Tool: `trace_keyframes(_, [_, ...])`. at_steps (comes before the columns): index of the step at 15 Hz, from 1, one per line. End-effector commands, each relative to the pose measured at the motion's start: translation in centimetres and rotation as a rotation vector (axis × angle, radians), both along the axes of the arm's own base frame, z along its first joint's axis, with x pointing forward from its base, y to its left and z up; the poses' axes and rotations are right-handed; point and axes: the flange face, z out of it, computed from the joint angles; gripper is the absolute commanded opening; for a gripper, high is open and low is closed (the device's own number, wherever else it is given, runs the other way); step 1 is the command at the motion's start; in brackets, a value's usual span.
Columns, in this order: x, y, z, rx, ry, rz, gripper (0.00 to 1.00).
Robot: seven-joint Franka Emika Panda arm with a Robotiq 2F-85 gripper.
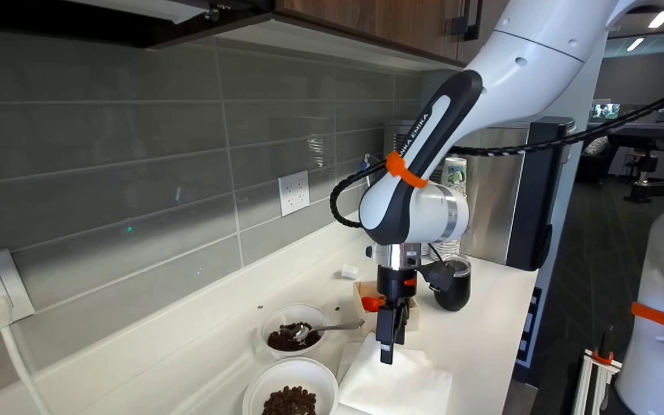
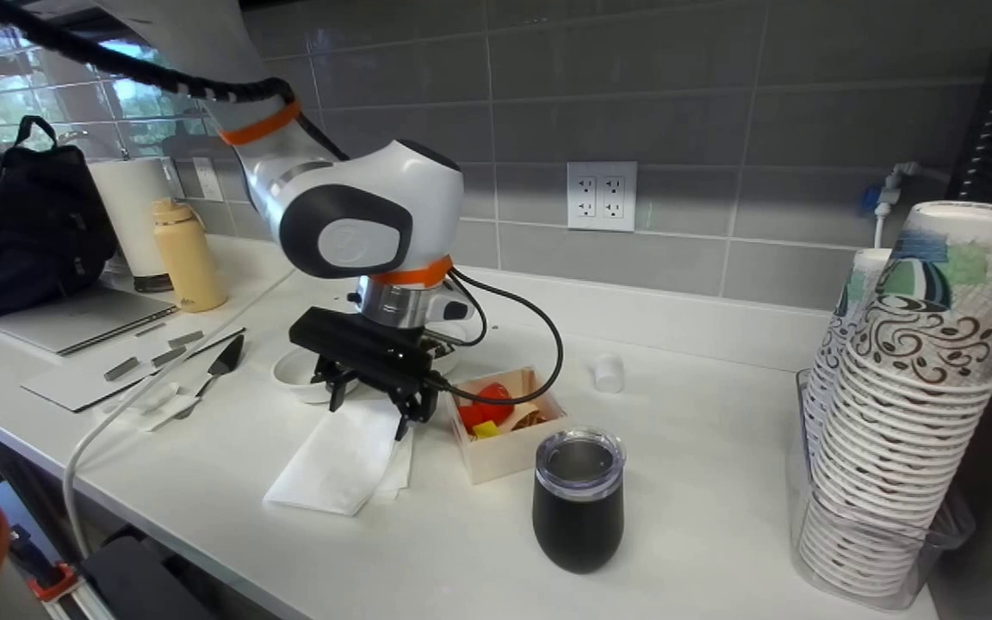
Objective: Unfold the wipe on the table
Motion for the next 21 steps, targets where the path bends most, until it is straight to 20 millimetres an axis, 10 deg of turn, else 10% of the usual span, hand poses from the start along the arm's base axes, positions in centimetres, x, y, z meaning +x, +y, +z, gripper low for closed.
trace_keyframes(1, [1.8, -0.3, -1.2, -0.005, -0.016, -0.015, 1.00])
trace_keyframes(21, [3.0, 3.4, -0.2, 0.171, 0.084, 0.049, 1.00])
